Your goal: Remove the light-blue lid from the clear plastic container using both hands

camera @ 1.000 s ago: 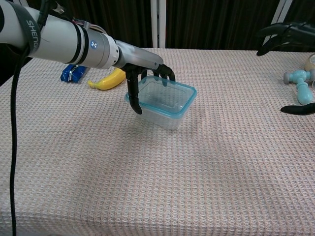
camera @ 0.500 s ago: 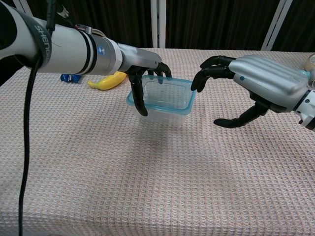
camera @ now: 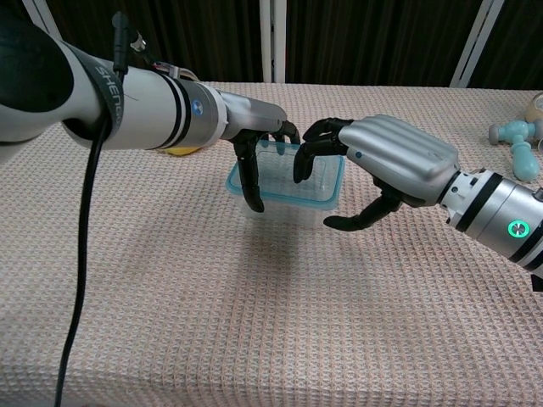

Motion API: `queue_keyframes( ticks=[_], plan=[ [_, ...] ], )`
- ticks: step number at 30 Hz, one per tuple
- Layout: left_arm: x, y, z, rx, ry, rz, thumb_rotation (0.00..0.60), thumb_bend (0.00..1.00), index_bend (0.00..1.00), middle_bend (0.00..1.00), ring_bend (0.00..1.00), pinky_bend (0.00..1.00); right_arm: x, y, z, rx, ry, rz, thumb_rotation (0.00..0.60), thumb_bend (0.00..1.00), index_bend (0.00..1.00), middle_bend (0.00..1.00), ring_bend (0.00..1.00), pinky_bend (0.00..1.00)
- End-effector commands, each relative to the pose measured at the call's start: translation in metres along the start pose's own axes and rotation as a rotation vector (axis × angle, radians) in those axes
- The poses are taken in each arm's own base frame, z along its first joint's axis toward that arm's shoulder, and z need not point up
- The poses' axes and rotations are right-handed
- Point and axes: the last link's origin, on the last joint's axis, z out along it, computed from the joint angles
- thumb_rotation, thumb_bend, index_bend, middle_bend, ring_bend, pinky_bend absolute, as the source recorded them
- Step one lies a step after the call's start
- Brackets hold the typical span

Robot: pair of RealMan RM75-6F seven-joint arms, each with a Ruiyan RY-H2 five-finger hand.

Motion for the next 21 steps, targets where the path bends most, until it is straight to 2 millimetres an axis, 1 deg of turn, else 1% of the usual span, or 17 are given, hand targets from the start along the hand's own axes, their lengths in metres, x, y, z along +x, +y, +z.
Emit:
queue_keyframes(
  ticks=[1, 12, 21],
  plan=[
    [-0.0001, -0.0003, 0.0006, 0.001, 0.002, 0.005, 0.6, 0.0, 0.17, 0.24, 0.16, 0.3, -0.0013, -0.0006, 0.0032, 0.005, 0.006, -0.005, 0.6, 0.14, 0.41, 0.37, 0.17, 0.27],
    [-0.003, -0.0005, -0.0001, -0.008, 0.0, 0.004, 0.6, 0.0, 0.16, 0.24, 0.16, 0.3, 0.0034, 0.0052, 0.0029, -0.004, 0.026, -0.015, 0.6, 0.15, 0.42, 0.38, 0.17, 0.27],
    [-0.0032, -0.0002, 0.0004, -0.01, 0.001, 0.006, 0.6, 0.0, 0.16, 0.24, 0.16, 0.3, 0.0015, 0.0079, -0.0001, -0.012, 0.0, -0.023, 0.6, 0.14, 0.42, 0.38, 0.17, 0.27]
  ],
)
